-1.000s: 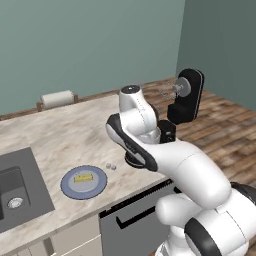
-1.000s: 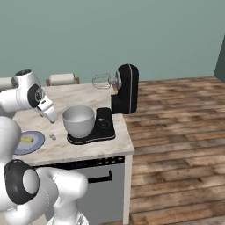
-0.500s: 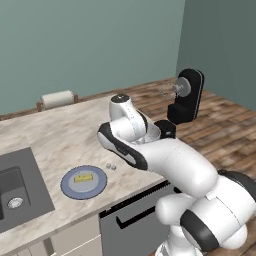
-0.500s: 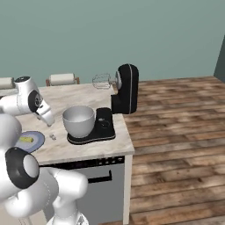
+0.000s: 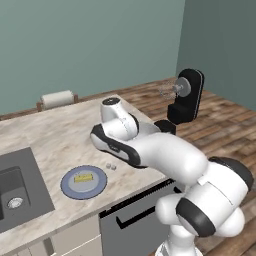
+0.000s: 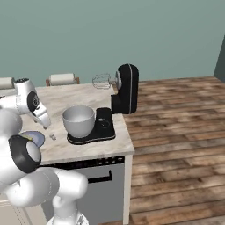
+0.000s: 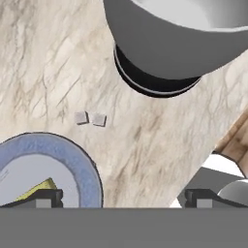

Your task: Add butter and sugar cubes to the stand mixer bowl and then turn on the stand mixer to begin making frosting.

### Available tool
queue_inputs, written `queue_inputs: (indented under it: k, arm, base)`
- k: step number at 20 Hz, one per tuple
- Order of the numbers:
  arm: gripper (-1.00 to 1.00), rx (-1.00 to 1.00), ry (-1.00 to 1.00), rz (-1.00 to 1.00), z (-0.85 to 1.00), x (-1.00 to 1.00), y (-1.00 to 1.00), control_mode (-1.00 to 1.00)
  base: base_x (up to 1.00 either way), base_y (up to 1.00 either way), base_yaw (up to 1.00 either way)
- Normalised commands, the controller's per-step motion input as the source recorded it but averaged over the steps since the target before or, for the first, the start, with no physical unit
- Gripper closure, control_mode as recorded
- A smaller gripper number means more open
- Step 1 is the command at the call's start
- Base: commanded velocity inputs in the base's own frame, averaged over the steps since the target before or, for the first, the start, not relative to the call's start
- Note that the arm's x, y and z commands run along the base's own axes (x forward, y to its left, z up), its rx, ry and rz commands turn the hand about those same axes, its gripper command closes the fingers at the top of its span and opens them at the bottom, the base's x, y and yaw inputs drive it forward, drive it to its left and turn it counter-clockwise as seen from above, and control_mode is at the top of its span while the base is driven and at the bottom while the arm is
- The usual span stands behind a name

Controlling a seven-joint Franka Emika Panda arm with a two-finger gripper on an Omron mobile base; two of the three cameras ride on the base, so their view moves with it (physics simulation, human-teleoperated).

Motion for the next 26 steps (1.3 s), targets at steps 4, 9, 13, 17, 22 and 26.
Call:
queue_inputs:
  k: [4, 9, 13, 17, 22, 26]
  arm:
    - [-1.00, 0.00, 0.01, 0.00, -0.29, 0.04, 0.00, -1.00]
    - [-1.00, 0.00, 0.00, 0.00, -0.31, 0.00, -0.04, -1.00]
    - [-1.00, 0.00, 0.00, 0.00, -0.22, 0.00, -0.07, -1.00]
    - [-1.00, 0.00, 0.00, 0.00, -0.09, 0.00, -0.07, -1.00]
    - [-1.00, 0.03, 0.00, 0.00, -0.02, 0.00, -0.08, -1.00]
    - [-1.00, 0.01, 0.00, 0.05, -0.03, 0.01, -0.04, -1.00]
  base:
    - [0.00, 0.00, 0.00]
    - [0.00, 0.00, 0.00]
    - [0.00, 0.00, 0.00]
    - [0.00, 0.00, 0.00]
    - [0.00, 0.00, 0.00]
    - [0.00, 0.00, 0.00]
